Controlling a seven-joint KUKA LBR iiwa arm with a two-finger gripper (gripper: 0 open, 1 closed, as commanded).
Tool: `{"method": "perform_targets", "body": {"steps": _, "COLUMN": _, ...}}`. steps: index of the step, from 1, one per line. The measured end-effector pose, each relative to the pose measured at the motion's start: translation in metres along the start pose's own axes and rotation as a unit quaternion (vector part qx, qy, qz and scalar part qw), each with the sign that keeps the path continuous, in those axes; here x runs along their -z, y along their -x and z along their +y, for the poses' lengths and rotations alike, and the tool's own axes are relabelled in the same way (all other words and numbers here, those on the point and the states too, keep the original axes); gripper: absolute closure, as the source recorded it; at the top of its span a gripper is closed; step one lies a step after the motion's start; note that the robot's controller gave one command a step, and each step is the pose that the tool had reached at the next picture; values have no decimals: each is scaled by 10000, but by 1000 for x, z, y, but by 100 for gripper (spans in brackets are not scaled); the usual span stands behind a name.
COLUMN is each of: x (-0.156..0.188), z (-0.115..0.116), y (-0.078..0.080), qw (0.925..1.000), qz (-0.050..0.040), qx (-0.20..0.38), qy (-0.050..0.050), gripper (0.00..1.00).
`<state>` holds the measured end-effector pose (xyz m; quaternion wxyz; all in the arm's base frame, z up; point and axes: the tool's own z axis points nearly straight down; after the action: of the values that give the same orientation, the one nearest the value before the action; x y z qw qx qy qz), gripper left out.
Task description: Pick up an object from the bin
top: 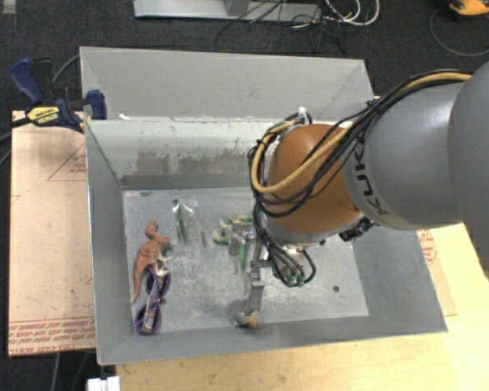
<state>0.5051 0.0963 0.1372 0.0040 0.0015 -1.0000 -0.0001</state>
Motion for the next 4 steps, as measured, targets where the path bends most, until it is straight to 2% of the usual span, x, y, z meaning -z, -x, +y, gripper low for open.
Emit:
{"method": "perform_targets", "body": {"steps": 1, "x": 4, "z": -1, "y": 2, "qw": 10000, "qz": -40, "qx": -15, "qy": 5, "gripper": 0}}
{"method": "perform_targets", "body": {"steps": 2, "x": -4, "z": -42, "y": 24, "qw": 9969, "qz": -16, "qx": -787, "qy": 5, "gripper": 0}}
{"method": "perform_targets", "body": {"steps": 3, "x": -6, "z": -43, "y": 71, "qw": 9999, "qz": -70, "qx": 86, "qy": 8, "gripper": 0}}
{"method": "perform_targets", "body": {"steps": 4, "x": -54, "z": -54, "y": 69, "qw": 9907, "qz": -36, "qx": -1359, "qy": 14, "gripper": 0}}
